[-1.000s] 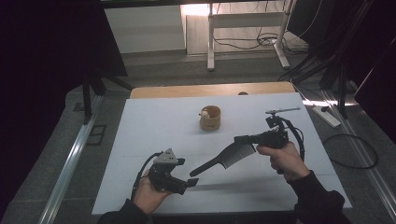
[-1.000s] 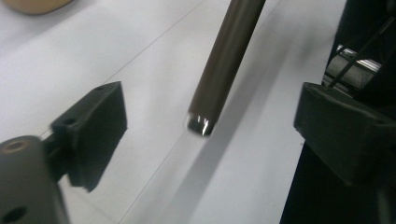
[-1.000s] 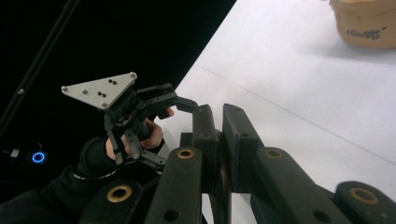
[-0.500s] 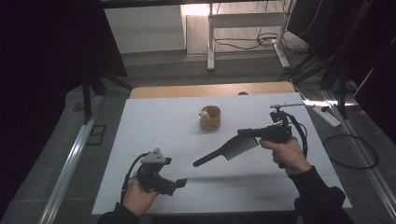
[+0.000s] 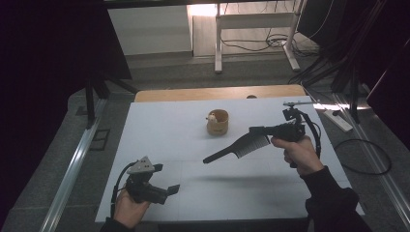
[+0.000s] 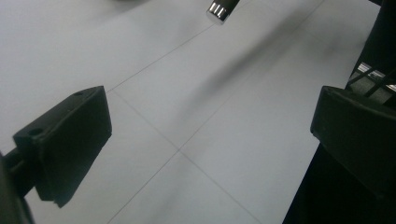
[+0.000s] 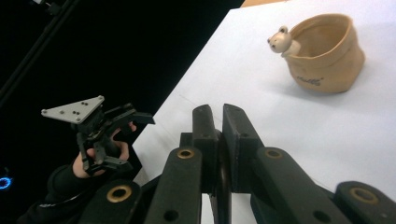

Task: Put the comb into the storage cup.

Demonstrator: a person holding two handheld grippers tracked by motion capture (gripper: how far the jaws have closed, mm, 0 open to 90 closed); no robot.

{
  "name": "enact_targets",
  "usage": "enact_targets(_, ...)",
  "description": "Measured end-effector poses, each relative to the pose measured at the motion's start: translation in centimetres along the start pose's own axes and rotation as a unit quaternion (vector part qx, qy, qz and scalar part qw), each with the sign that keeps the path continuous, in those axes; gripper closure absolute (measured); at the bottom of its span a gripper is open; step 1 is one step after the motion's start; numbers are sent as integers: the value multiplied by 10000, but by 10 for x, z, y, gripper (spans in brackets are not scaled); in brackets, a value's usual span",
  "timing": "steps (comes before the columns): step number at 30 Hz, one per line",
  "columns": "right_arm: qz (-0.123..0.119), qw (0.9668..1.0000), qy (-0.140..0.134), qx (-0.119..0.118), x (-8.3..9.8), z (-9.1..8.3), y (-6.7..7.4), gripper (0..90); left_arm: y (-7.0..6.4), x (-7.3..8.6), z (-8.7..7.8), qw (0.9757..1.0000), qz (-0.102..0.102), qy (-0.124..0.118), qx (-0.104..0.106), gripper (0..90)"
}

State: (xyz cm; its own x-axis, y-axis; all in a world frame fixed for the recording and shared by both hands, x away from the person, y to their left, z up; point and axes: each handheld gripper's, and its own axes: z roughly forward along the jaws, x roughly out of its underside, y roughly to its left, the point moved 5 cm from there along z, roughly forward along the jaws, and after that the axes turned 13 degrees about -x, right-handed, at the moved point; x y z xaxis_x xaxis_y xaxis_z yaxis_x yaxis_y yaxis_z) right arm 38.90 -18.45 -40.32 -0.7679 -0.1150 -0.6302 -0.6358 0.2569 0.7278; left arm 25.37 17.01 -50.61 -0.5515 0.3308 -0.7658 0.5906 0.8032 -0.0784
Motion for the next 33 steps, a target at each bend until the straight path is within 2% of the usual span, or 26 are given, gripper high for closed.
enact_targets(8, -20, 9999, -81, 133, -9, -3, -2, 848, 8, 10, -9, 9999, -86, -94, -82, 0)
enact_targets(19, -6, 9995, -167, 256, -18, -9, -6, 847, 16, 22, -20, 9995, -255, -99, -167, 0)
enact_targets(26, -113, 9989, -202, 397, -25, -12, -6, 847, 17, 25, -25, 9991, -285, -195, -243, 0)
enact_targets(33, -55, 9981, -317, 532, -33, -18, -9, 847, 18, 26, -27, 9989, -327, -220, -268, 0)
